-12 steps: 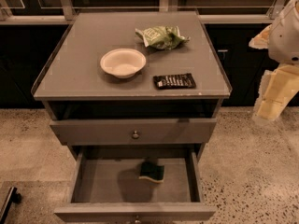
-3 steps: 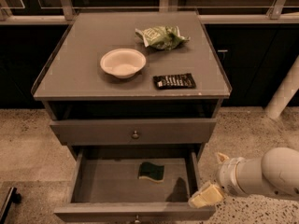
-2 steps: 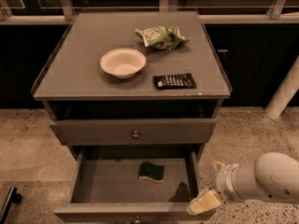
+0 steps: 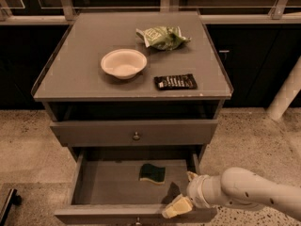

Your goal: Pick sponge from middle drawer and place on counter

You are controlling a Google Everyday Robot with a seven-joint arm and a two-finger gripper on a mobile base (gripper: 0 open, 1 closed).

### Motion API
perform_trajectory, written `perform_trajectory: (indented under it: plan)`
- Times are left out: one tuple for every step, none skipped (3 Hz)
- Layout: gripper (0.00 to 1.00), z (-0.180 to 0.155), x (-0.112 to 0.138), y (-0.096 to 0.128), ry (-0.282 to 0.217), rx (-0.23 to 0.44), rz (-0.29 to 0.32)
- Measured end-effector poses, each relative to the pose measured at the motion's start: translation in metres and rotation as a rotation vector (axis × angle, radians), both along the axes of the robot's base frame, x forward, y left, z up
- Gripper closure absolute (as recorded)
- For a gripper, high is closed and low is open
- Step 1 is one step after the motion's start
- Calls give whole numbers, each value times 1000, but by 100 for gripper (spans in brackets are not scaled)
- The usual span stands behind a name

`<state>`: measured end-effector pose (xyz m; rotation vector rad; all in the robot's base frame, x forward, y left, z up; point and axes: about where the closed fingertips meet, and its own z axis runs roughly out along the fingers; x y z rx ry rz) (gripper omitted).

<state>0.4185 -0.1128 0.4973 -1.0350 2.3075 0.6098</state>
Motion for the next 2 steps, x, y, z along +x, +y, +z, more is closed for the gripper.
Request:
perform_trajectory:
  plan:
    - [0,-24,35,37,-26,42,-16]
    - [0,-29,37,41,-28,45,-19]
